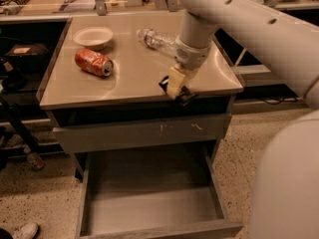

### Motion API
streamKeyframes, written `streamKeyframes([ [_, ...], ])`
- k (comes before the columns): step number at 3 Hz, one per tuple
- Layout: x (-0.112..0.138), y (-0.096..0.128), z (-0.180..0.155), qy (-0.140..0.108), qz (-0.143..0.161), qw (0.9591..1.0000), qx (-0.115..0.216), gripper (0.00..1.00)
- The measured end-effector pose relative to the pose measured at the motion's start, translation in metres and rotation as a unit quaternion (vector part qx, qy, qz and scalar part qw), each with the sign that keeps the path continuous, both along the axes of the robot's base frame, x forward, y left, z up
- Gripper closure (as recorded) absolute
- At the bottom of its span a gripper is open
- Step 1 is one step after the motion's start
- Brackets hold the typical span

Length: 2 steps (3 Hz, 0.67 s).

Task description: Place rxbar chocolate into middle drawer

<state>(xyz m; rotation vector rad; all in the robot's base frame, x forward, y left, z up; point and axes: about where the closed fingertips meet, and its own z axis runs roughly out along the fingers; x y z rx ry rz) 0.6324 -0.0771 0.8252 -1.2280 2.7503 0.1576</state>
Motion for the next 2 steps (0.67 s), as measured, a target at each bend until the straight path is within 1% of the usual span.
streamKeyframes([
  [1, -0.069, -0.029, -0.0107, 0.03, -0.028, 0.9991, -0.004, 1.0],
  [2, -0.069, -0.029, -0.0107, 0.03, -0.028, 0.9991, -0.004, 1.0],
])
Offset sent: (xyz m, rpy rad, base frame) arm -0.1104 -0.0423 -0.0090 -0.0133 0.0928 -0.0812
